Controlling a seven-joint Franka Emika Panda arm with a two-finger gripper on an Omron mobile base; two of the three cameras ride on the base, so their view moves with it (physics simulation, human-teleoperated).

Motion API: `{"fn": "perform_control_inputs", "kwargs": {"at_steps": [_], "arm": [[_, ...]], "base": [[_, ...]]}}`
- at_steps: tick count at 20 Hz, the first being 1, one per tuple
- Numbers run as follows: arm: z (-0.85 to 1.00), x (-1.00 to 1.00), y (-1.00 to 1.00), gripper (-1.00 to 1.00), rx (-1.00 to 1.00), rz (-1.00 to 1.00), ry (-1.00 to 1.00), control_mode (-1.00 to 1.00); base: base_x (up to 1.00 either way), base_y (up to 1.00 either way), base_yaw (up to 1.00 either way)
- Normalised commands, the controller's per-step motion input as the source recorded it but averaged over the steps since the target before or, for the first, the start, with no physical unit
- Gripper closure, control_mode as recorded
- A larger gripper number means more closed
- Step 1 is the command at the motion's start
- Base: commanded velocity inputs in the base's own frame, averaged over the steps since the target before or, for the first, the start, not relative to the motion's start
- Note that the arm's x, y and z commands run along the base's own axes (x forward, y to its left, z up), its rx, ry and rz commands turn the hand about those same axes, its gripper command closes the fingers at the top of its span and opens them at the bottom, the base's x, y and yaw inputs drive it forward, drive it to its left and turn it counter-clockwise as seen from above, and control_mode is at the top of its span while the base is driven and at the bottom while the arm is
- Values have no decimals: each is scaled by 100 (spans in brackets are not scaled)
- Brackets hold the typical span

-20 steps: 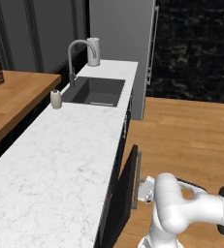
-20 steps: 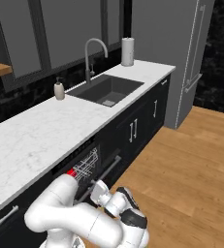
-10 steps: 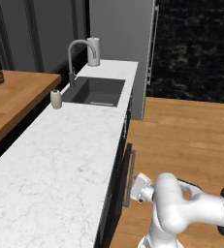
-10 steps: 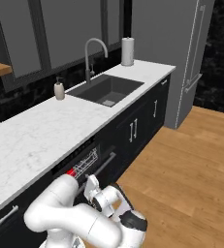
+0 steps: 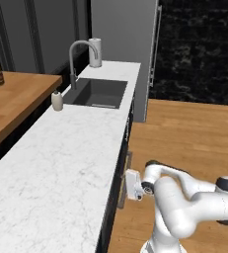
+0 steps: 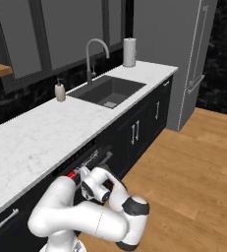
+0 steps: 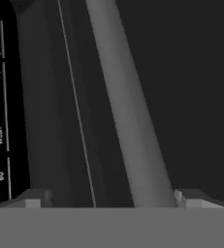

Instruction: Pick up the cup and bowl from the counter, place them in the dishwasher, and close the dishwasher door.

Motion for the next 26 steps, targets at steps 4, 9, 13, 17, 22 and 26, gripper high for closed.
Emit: {"fn": "perform_control_inputs", "kwargs": {"at_steps": [4, 9, 13, 17, 22, 26], "arm": [[-62, 71, 27, -100, 45, 38, -76, -100], [-31, 16, 4, -100, 57, 41, -82, -100], [-20, 0, 0, -100, 69, 37, -75, -100], [-19, 1, 1, -100, 76, 34, -69, -100], [-30, 69, 25, -100, 78, 32, -61, -100], [-43, 69, 16, -100, 78, 41, -54, -100]], "base": [[0, 0, 0], [0, 0, 0], [0, 0, 0], [0, 0, 0], [0, 0, 0], [0, 0, 0]]}}
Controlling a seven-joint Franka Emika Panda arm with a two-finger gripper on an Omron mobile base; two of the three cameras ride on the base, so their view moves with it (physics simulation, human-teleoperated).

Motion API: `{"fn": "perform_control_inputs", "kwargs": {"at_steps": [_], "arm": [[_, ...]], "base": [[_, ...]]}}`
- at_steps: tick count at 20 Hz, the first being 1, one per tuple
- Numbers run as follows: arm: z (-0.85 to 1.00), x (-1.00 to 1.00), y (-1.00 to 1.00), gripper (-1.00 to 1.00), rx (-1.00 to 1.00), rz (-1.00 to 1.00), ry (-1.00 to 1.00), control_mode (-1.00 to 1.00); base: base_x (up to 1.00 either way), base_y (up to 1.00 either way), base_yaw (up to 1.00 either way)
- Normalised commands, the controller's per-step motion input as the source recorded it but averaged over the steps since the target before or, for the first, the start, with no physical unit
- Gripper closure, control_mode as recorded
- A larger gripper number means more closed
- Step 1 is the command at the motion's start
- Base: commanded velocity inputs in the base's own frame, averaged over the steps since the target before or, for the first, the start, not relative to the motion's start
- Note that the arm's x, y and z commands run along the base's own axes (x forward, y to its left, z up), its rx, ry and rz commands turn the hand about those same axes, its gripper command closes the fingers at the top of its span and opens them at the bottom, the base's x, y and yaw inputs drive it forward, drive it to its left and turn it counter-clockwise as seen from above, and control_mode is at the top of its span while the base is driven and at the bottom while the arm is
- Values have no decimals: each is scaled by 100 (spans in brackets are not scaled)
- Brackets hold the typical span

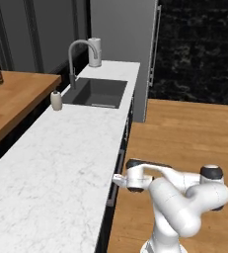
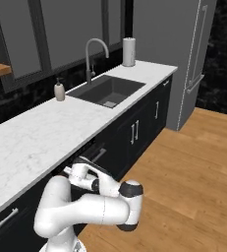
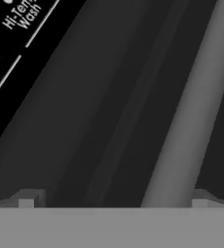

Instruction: Pick up the cup and bowl from the counter, place them in the dishwasher, and close the dishwasher door.

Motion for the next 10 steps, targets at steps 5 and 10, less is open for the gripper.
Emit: {"fn": "perform_control_inputs", "kwargs": {"at_steps": [5, 10], "arm": [[-49, 25, 1, -100, 73, 60, -55, -100], [-69, 28, 4, -100, 61, 61, -51, -100]], "base": [[0, 0, 0], [0, 0, 0]]}}
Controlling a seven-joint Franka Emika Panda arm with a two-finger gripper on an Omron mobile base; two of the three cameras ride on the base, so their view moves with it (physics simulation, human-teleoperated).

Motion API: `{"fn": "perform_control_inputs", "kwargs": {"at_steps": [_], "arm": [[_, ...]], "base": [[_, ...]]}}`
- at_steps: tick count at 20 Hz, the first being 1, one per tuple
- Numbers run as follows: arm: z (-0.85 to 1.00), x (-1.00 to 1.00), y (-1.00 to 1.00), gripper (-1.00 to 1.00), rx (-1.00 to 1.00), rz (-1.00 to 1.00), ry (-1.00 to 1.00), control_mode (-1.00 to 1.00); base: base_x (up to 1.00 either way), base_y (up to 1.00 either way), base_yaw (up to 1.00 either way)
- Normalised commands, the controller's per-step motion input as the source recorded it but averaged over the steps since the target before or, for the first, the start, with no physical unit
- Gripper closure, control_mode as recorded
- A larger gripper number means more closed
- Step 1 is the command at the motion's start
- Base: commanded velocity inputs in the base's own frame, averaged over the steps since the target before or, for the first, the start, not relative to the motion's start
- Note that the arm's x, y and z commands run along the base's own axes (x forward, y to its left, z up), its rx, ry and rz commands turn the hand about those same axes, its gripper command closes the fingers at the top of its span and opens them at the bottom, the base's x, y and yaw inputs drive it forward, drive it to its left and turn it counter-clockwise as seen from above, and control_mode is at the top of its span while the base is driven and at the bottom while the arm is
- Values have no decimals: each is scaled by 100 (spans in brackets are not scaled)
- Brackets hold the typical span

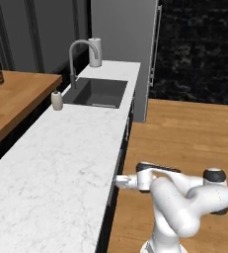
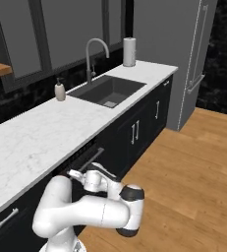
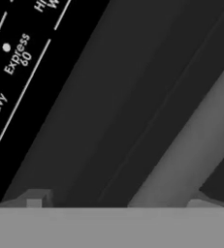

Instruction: Pick up the cup and bowl from the counter, place them in the dishwasher, and close the dishwasher door.

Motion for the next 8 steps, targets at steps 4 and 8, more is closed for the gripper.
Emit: {"fn": "perform_control_inputs", "kwargs": {"at_steps": [4, 8], "arm": [[-93, 49, 19, -100, 49, 64, -23, -100], [-60, 36, 0, -100, 73, 66, -51, -100]], "base": [[0, 0, 0], [0, 0, 0]]}}
